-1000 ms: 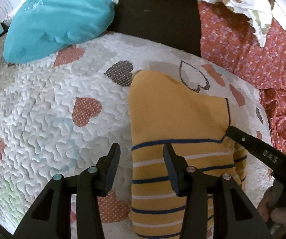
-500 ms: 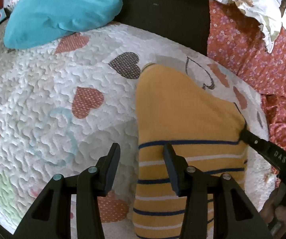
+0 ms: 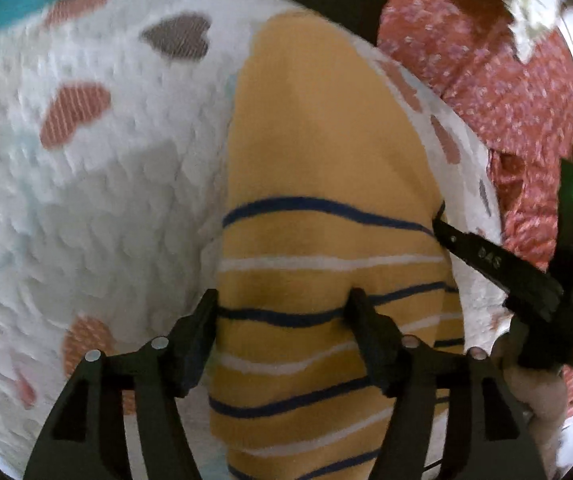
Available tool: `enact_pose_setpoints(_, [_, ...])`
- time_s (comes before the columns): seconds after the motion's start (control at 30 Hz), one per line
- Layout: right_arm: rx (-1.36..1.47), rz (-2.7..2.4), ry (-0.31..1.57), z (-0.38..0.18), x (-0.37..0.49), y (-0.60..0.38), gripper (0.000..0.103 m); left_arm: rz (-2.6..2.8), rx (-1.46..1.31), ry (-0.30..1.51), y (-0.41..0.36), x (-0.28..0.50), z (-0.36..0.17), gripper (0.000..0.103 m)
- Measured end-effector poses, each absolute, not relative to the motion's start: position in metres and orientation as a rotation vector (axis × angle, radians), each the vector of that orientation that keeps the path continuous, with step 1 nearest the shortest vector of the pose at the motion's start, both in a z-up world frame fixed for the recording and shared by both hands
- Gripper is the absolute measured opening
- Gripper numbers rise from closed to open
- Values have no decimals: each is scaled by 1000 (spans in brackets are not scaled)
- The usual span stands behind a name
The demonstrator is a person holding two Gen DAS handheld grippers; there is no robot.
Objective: Fold small clothes
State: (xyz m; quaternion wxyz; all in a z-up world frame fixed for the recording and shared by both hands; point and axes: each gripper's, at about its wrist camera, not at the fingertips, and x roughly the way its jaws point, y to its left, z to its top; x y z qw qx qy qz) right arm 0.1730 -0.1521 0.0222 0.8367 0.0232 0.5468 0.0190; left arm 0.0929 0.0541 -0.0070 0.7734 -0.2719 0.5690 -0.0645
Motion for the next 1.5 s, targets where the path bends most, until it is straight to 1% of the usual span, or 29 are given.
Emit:
enact_pose_setpoints(0.07, [17, 65, 1153, 28, 171, -150, 9, -140, -620, 1239, 58, 92, -9, 69])
enact_pose_setpoints(0.13, [43, 96, 1095, 48, 160, -155, 9, -139, -615, 1236, 60, 90, -8, 69])
enact_pose_setpoints(0.23, [111, 187, 1018, 77, 128, -162, 9, -139, -615, 1237, 61, 89, -8, 69])
enact_pose_setpoints(0.3, [139, 282, 1013, 84, 101, -160, 9, -137, -618, 1238, 61, 90, -9, 70])
enact_pose_setpoints(0.37, [152, 356, 1034, 79, 84, -156, 9, -130, -597, 1233, 60, 90, -8, 71])
enact_pose_setpoints(0.47, [148, 344, 1114, 48, 71, -158, 9, -115, -553, 1222, 59, 87, -5, 73])
enact_pose_setpoints(0.53, [103, 228, 1191, 15, 73, -168, 1, -118, -539, 1223, 59, 85, -3, 73])
enact_pose_setpoints(0.57, [113, 199, 1202, 6, 74, -176, 0, -121, -541, 1225, 60, 84, -2, 73])
enact_pose_setpoints(0.63, [177, 184, 1179, 10, 72, -185, 0, -114, -540, 1216, 66, 80, 4, 73])
enact_pose_setpoints(0.67, [164, 167, 1162, 17, 70, -183, 0, -109, -533, 1205, 69, 79, 9, 72])
enact_pose_setpoints(0.77, [71, 110, 1019, 53, 58, -170, 1, -61, -503, 1152, 80, 75, 24, 72])
enact_pose_setpoints(0.8, [81, 145, 979, 63, 54, -165, 2, -42, -492, 1135, 84, 74, 27, 72])
enact_pose_setpoints(0.87, [123, 229, 956, 73, 53, -155, 4, -3, -472, 1111, 91, 74, 32, 72])
enact_pose_setpoints(0.93, [168, 336, 1004, 64, 58, -139, 4, 21, -460, 1108, 95, 74, 31, 72])
enact_pose_setpoints(1.0, [201, 393, 1103, 38, 65, -129, 4, 24, -457, 1111, 96, 73, 30, 72])
enact_pose_setpoints(1.07, [185, 334, 1163, 18, 65, -140, 4, 52, -411, 1105, 96, 65, 31, 72])
enact_pose_setpoints(1.17, [302, 221, 1147, 13, 49, -192, 4, 73, -353, 1086, 97, 48, 33, 72])
enact_pose_setpoints(1.2, [339, 159, 1132, 18, 38, -215, 5, 83, -337, 1076, 98, 42, 34, 72])
enact_pose_setpoints(1.23, [363, 108, 1117, 23, 26, -237, 13, 101, -322, 1058, 99, 33, 36, 72])
enact_pose_setpoints(1.3, [382, 36, 1092, 32, 4, -271, 20, 130, -321, 1022, 101, 17, 40, 72])
enact_pose_setpoints(1.33, [397, 25, 1073, 37, -11, -287, 22, 147, -330, 991, 102, 5, 45, 72])
enact_pose_setpoints(1.37, [402, 22, 1064, 42, -18, -292, 26, 164, -328, 961, 101, -5, 50, 72])
enact_pose_setpoints(1.4, [404, 23, 1052, 45, -34, -299, 32, 190, -312, 921, 99, -16, 57, 72])
enact_pose_setpoints(1.47, [394, 44, 1043, 46, -58, -299, 39, 255, -231, 811, 89, -46, 75, 72])
enact_pose_setpoints(1.5, [381, 63, 1045, 45, -66, -293, 40, 276, -203, 774, 83, -60, 82, 72])
